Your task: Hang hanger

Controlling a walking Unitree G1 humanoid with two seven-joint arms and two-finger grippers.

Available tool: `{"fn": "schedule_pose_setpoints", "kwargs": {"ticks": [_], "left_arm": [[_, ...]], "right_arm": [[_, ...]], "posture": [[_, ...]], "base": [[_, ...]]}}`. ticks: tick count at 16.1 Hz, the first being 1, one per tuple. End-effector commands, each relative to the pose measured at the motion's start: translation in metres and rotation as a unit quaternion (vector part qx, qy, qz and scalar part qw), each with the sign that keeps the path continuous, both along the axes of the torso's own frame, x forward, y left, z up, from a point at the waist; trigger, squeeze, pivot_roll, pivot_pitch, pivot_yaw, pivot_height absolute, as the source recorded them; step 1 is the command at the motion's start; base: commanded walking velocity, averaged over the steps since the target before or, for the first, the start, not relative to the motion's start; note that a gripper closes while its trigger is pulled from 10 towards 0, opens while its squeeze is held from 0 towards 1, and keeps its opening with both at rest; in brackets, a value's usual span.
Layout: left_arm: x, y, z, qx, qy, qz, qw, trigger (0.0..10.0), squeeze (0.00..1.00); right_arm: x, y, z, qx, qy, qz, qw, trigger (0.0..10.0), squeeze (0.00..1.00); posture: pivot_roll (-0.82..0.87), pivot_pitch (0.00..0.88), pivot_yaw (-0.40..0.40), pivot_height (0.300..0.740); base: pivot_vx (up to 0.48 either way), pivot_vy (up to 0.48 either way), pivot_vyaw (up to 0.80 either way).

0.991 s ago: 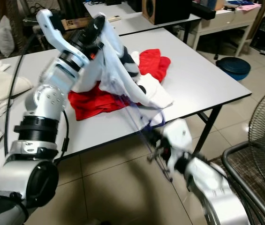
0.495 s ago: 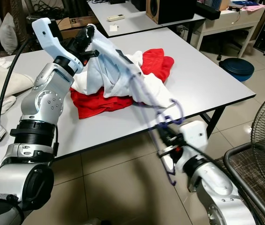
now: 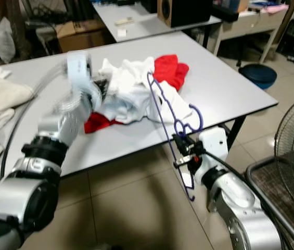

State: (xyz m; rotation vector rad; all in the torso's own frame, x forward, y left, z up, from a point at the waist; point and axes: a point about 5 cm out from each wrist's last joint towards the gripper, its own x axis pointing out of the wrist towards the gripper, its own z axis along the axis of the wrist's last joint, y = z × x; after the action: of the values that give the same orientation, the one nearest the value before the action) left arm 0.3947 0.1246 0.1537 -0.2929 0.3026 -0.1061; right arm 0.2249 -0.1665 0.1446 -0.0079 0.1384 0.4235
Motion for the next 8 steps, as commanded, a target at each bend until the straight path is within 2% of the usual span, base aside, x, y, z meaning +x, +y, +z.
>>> {"fn": "schedule_pose_setpoints", "kwargs": {"ticks": [1, 3, 5, 7, 8], "left_arm": [[-0.001, 0.010, -0.008, 0.005, 0.027, 0.028, 0.999, 10.0, 1.00], [-0.002, 0.013, -0.013, 0.029, 0.038, 0.021, 0.999, 10.0, 1.00], [0.002, 0.015, 0.000, 0.047, 0.017, -0.001, 0.999, 10.0, 1.00], [0.008, 0.019, 0.028, 0.077, -0.061, -0.075, 0.992, 10.0, 1.00], [0.008, 0.020, 0.037, 0.108, -0.096, -0.115, 0.983, 10.0, 1.00]], "right_arm": [[-0.002, 0.000, 0.004, 0.005, -0.008, -0.002, 1.000, 10.0, 0.00], [-0.006, -0.001, 0.004, 0.005, -0.009, -0.003, 1.000, 10.0, 0.00], [-0.011, -0.002, 0.008, 0.009, -0.017, -0.011, 1.000, 10.0, 0.00], [-0.018, -0.005, 0.013, 0.016, -0.027, -0.015, 0.999, 10.0, 0.00], [-0.021, -0.005, 0.014, 0.017, -0.028, -0.013, 0.999, 10.0, 0.00]], "posture": [[-0.13, 0.000, 0.108, 0.740], [-0.14, 0.000, 0.116, 0.740], [-0.14, 0.000, 0.122, 0.740], [-0.14, 0.000, 0.125, 0.740], [-0.14, 0.000, 0.124, 0.740]], "base": [[0.000, 0.000, 0.00], [0.000, 0.000, 0.00], [0.000, 0.000, 0.00], [0.000, 0.000, 0.00], [0.000, 0.000, 0.00]]}}
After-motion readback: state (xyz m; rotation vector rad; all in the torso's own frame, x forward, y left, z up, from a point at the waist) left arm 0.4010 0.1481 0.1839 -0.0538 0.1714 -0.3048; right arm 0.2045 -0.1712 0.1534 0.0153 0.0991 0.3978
